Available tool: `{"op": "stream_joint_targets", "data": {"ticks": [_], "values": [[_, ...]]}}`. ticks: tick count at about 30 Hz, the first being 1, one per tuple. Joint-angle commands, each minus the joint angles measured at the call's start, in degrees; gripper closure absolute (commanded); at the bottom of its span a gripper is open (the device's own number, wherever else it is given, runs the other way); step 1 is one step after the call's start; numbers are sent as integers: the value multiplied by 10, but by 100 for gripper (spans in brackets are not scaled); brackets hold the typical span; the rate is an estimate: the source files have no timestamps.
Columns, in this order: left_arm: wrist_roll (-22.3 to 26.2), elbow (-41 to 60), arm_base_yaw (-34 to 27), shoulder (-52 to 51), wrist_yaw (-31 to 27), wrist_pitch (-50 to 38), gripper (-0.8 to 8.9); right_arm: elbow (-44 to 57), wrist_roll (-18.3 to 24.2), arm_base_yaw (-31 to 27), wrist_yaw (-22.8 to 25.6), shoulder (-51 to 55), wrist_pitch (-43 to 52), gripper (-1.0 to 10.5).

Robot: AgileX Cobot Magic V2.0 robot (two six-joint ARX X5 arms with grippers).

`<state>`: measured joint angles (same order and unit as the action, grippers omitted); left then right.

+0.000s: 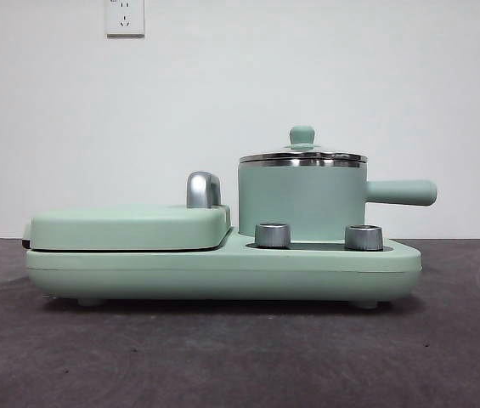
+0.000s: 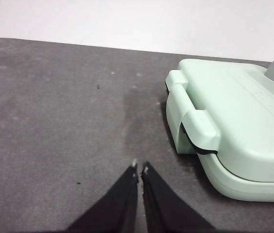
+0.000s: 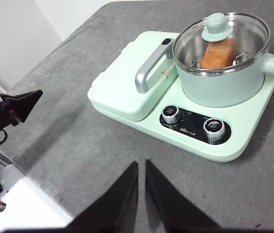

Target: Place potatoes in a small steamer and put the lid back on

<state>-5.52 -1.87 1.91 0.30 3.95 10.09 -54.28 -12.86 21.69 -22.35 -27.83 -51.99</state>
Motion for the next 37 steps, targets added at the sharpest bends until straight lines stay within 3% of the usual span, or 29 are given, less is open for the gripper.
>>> {"op": "stream_joint_targets", "data": {"ticks": [1,10,15,19,21,25,28,34,37], "values": [[3,11,0,-1,-1,-7,794,-7,5,3,-1,-1,6,925],[3,11,0,-1,-1,-7,794,-5,5,3,0,0,11,925],[3,11,0,-1,-1,-7,794,1,5,-29,-2,15,23,925],[3,11,0,-1,-1,-7,794,61,26,-98,4,43,106,925],[3,11,0,-1,-1,-7,794,113,49,-140,3,70,160,925],[3,11,0,-1,-1,-7,794,243,52,-209,10,138,280,925],[3,11,0,-1,-1,-7,794,327,56,-235,32,190,334,925],[3,11,0,-1,-1,-7,794,435,63,-248,160,256,367,925],[3,11,0,-1,-1,-7,794,472,63,-248,200,271,380,925]]}}
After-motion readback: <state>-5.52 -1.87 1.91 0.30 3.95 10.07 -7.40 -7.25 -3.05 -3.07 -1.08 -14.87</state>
